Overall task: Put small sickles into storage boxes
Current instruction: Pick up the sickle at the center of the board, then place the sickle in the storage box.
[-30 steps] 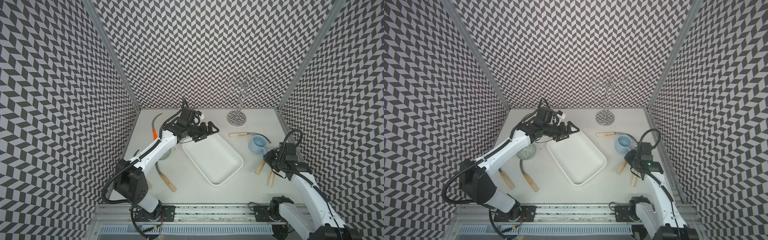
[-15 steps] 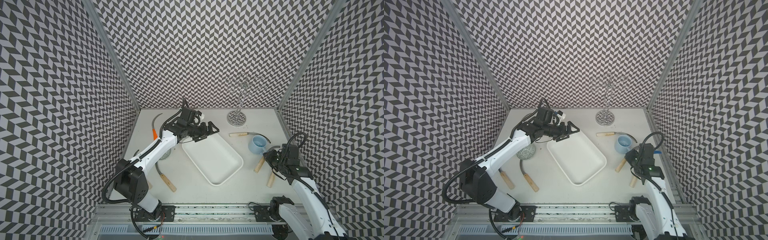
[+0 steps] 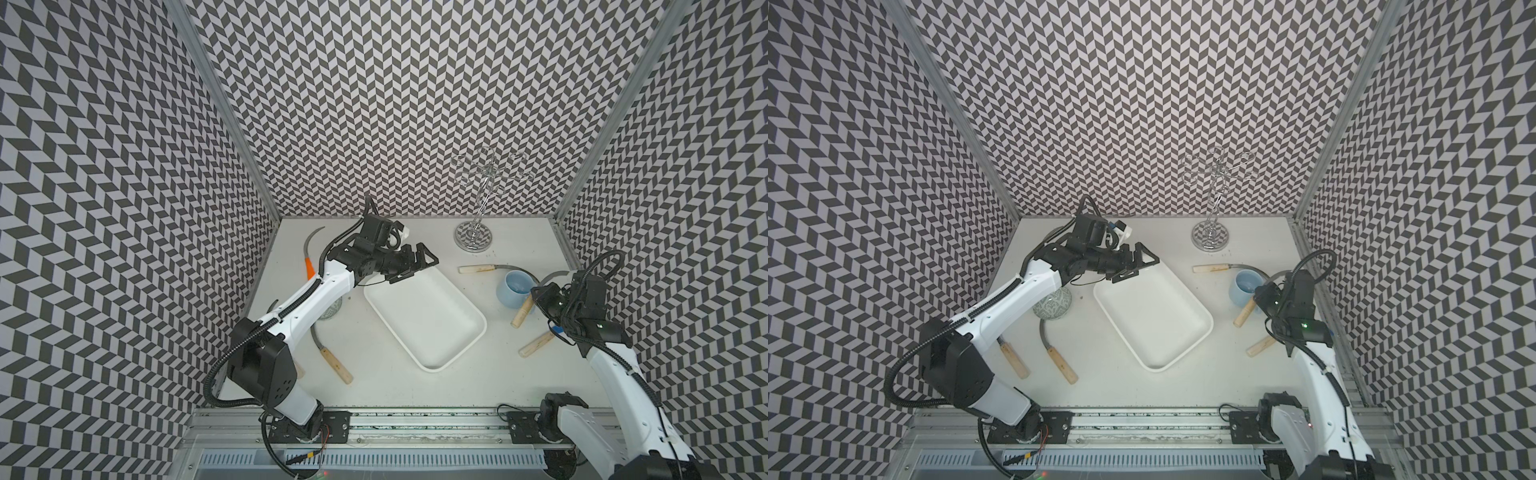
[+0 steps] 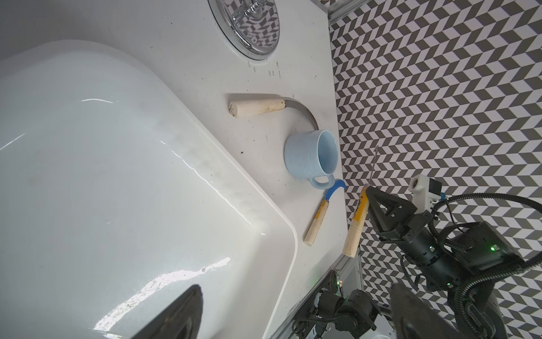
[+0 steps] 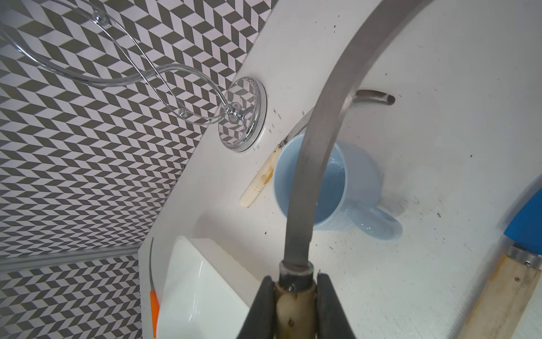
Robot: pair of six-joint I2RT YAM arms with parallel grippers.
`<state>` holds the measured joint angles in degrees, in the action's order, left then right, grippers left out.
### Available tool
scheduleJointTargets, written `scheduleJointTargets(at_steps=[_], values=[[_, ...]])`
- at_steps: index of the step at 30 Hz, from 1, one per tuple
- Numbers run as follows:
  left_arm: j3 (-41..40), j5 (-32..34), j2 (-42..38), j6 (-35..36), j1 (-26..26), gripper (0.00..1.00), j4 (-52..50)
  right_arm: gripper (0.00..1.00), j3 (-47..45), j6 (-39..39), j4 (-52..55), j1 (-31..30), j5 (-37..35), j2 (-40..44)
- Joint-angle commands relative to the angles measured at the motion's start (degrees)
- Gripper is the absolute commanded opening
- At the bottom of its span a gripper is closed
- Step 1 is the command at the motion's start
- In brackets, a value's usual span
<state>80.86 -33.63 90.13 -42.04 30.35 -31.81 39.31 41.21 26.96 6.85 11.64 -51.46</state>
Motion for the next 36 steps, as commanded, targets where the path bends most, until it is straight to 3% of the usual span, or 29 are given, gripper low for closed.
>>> scheduleJointTargets(at_steps=[1,13,24,36], values=[[0.69,-0.29,-0.93,0.49,-0.1,1.0,-0.05,0.02,2.63,-3.52,-2.09,0.15,0.75,-0.27],[-3.82,1.27,-4.48,-0.66,-0.29,1.0,0.97,0.02,4.31,-4.03,-2.31,-1.46,2.02,-2.72],[-12.94,2.3,-12.73,-2.77,-2.75,1.0,2.9,0.02,7.89,-5.67,-3.58,-4.53,2.07,-7.14],[-20.22,2.37,-21.94,-3.11,-8.78,1.0,1.43,0.02,16.1,-7.1,-2.29,-14.67,1.37,-17.75]])
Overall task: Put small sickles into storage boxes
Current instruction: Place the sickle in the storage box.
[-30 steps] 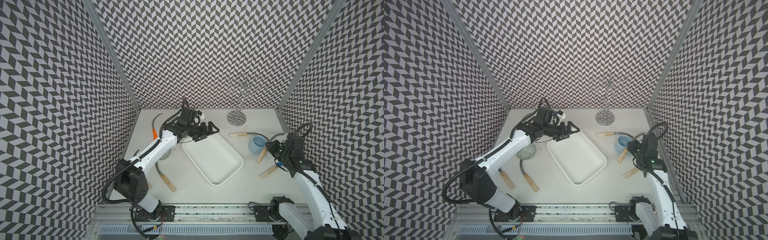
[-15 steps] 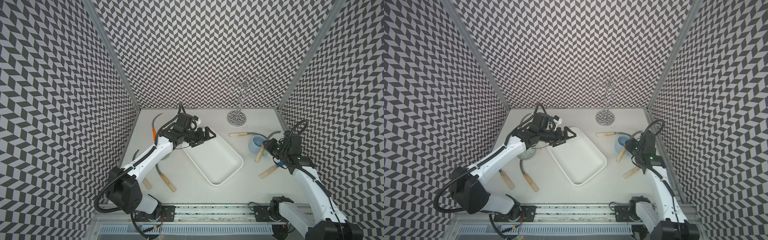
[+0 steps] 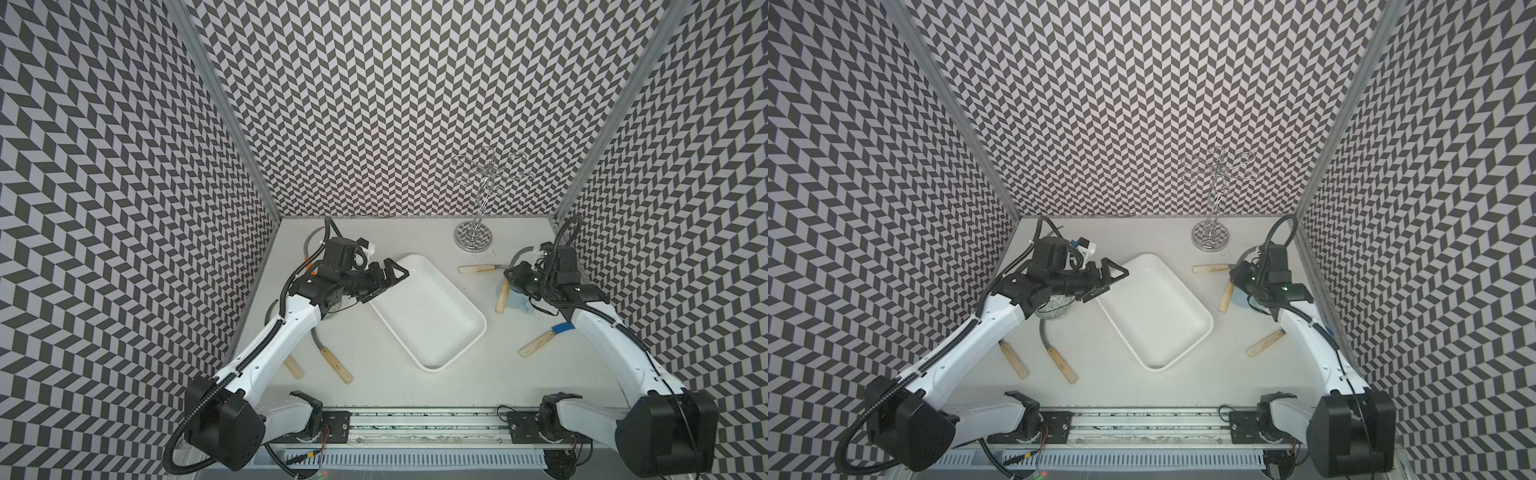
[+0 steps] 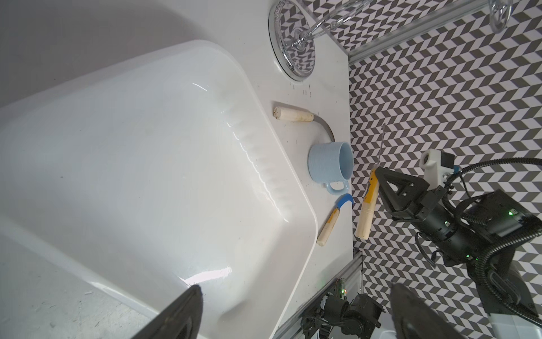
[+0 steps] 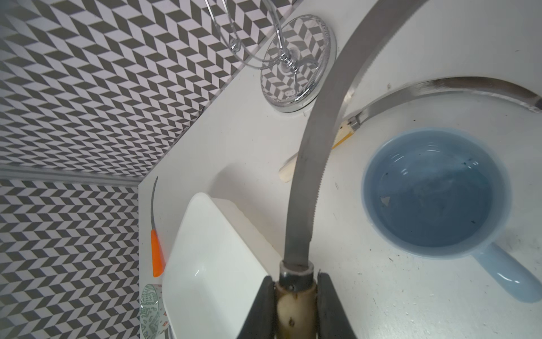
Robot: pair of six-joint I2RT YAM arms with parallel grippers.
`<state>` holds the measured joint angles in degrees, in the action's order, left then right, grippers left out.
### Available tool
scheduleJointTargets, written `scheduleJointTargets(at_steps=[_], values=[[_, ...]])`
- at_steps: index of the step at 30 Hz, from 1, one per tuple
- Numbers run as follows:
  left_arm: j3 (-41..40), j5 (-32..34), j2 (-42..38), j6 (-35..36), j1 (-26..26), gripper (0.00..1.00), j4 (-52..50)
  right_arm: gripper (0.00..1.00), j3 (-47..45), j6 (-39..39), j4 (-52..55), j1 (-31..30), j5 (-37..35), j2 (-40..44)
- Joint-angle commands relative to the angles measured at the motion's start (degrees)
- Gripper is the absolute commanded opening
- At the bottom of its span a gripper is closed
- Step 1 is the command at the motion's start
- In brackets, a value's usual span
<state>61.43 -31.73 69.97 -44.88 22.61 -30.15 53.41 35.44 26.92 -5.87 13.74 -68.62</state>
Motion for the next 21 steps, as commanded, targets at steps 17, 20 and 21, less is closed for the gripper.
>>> scheduleJointTargets(at_steps=[17,20,21], values=[[-8.39,-2.82,-7.56,-2.3,-8.02,1.0,0.88,0.02,5.09,-5.62,1.15,-23.31,-3.7,-4.55],[-10.04,-4.26,-8.37,-3.81,-8.86,1.0,1.98,0.02,6.2,-6.9,1.7,-27.69,-5.67,-5.61],[-10.67,-4.56,-8.81,-4.27,-9.14,1.0,2.49,0.02,6.54,-7.44,1.8,-29.02,-6.12,-6.16]])
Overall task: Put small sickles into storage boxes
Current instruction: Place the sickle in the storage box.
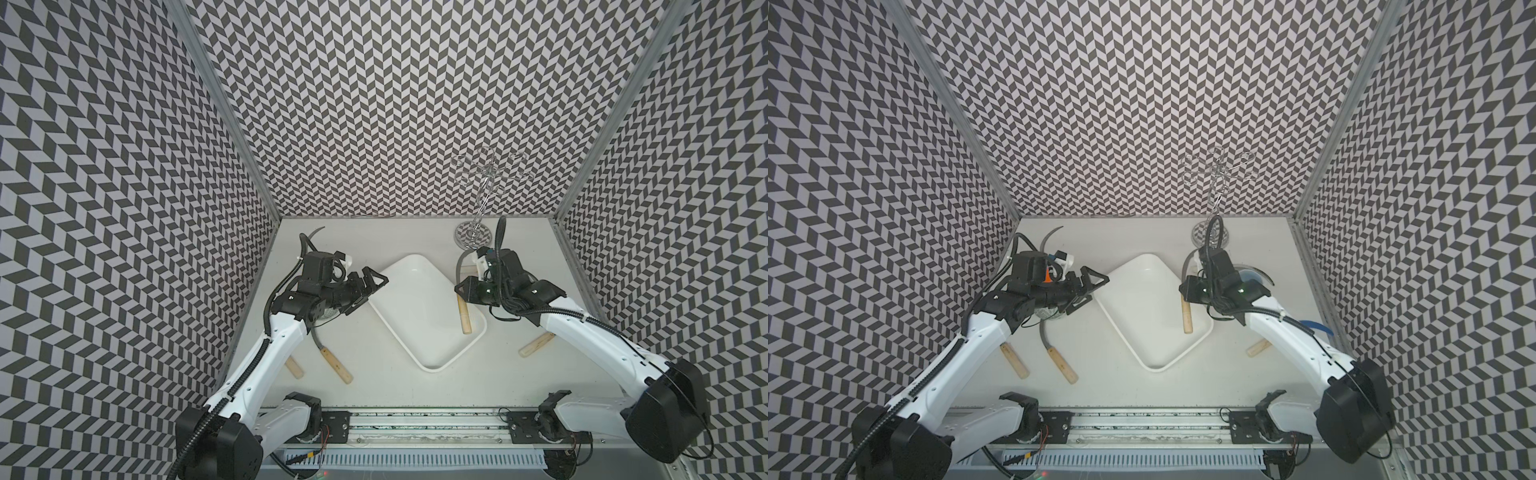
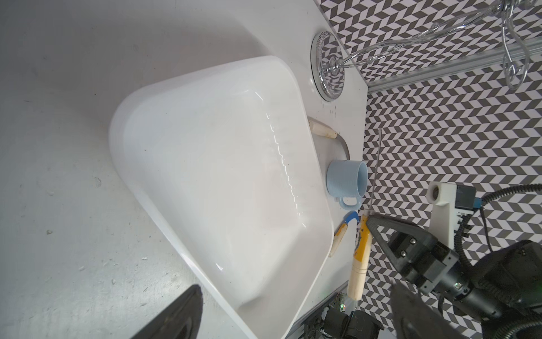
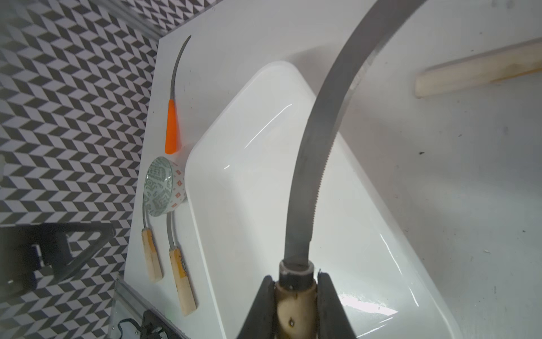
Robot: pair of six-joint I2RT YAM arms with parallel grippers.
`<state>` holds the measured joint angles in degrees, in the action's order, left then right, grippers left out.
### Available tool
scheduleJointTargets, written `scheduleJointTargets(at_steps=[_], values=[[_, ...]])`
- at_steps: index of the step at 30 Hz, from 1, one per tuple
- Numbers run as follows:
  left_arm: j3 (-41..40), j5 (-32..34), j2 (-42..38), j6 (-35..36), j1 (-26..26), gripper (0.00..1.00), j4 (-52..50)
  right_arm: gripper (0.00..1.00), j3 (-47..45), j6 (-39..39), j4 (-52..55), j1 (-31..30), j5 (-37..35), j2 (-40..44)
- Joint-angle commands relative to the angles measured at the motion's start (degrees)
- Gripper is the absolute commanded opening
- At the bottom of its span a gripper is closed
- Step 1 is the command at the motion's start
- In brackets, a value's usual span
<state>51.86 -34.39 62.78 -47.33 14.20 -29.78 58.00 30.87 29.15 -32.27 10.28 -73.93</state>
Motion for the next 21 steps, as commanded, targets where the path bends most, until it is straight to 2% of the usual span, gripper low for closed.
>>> scheduleJointTargets(at_steps=[1,8,15,21], values=[[-1.52,-1.88,-2.03,-2.22,-1.0,1.0,2.35,0.02,2.26,-3.37,-0.41,-3.81,-3.1,-1.35],[-4.22,-1.7,-5.36,-3.88,-3.26,1.0,1.92,0.02,6.59,-8.39,1.31,-11.17,-6.5,-6.6],[-8.71,-4.24,-9.01,-5.07,-7.55,1.0,2.05,0.02,12.05,-15.36,3.46,-19.0,-11.71,-14.03],[-8.57,-4.43,-10.59,-2.89,-10.02,1.0,-1.95,0.03,15.13,-19.11,2.92,-21.85,-11.48,-19.32]])
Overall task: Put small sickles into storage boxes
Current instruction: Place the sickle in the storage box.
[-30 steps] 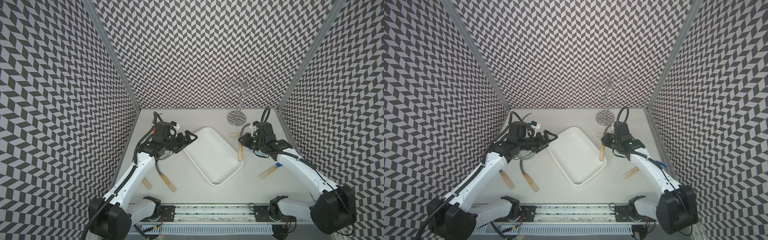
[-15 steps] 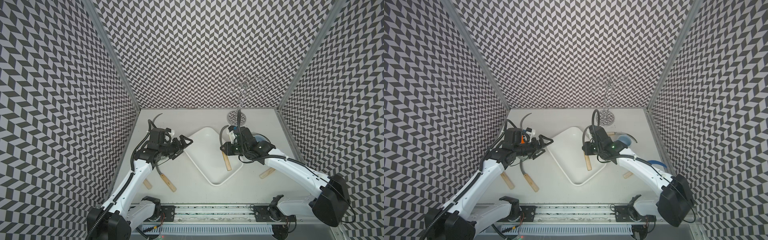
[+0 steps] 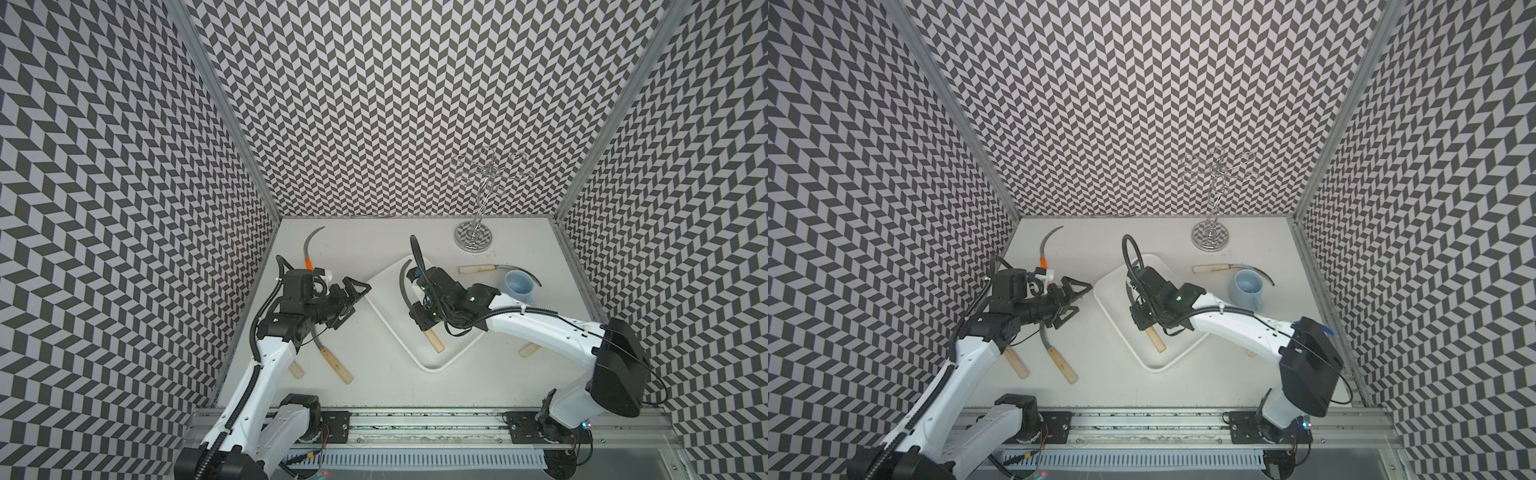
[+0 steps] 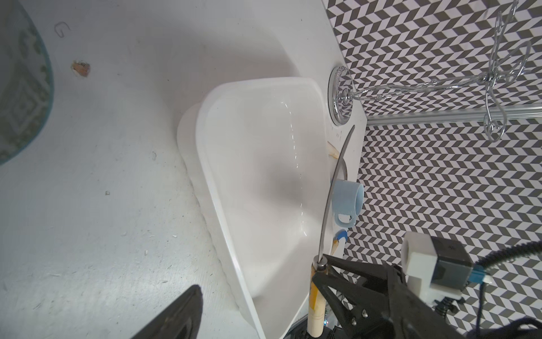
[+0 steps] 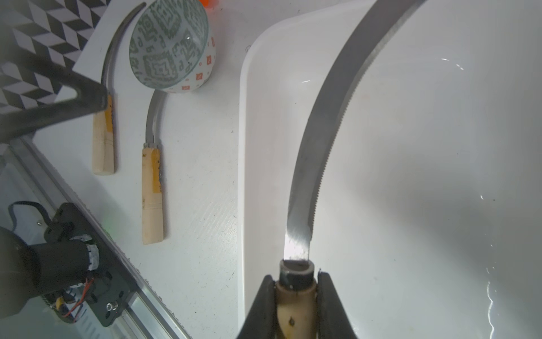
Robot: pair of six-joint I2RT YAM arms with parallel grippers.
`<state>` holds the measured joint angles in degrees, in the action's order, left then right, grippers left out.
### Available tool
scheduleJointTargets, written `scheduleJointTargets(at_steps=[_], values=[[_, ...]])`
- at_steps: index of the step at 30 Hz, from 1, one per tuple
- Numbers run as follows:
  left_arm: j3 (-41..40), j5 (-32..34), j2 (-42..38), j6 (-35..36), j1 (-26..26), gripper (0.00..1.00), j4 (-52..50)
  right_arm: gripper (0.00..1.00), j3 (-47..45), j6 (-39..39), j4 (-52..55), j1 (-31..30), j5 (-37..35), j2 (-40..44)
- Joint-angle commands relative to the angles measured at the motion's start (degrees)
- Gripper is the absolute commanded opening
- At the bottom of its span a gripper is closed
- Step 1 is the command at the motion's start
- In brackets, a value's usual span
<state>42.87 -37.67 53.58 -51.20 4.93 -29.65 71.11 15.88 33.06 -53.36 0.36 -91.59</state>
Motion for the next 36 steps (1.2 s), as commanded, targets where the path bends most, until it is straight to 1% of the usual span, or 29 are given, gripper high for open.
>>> scheduleJointTargets(at_steps=[1,4,7,11,17,27,36], values=[[0.42,-1.08,-1.59,1.16,-0.86,1.0,-2.49,0.03,2.27,-4.5,-0.98,-0.99,-1.57,-2.47],[0.44,-1.41,-1.88,1.84,-1.24,1.0,-4.34,0.03,3.11,-5.43,-1.48,-1.21,-1.02,-4.66],[0.97,-3.38,-1.13,2.79,-1.45,1.0,-7.08,0.03,3.28,-6.47,-2.16,-1.22,-0.71,-6.13],[4.62,-2.93,-0.24,5.1,-1.93,1.0,-10.05,0.03,3.08,-8.78,-2.81,-1.21,-0.57,-7.84],[6.78,-3.42,1.73,6.51,-2.11,1.0,-10.87,0.03,2.21,-10.55,-3.78,-1.18,-0.46,-9.42],[10.61,-4.1,5.3,7.41,-2.73,1.0,-10.61,0.03,0.97,-9.32,-6.03,-1.21,2.2,-11.52],[12.63,-3.76,6.77,7.35,-2.73,1.0,-10.43,0.03,-0.97,-6.81,-8.92,-1.32,5.08,-13.48]])
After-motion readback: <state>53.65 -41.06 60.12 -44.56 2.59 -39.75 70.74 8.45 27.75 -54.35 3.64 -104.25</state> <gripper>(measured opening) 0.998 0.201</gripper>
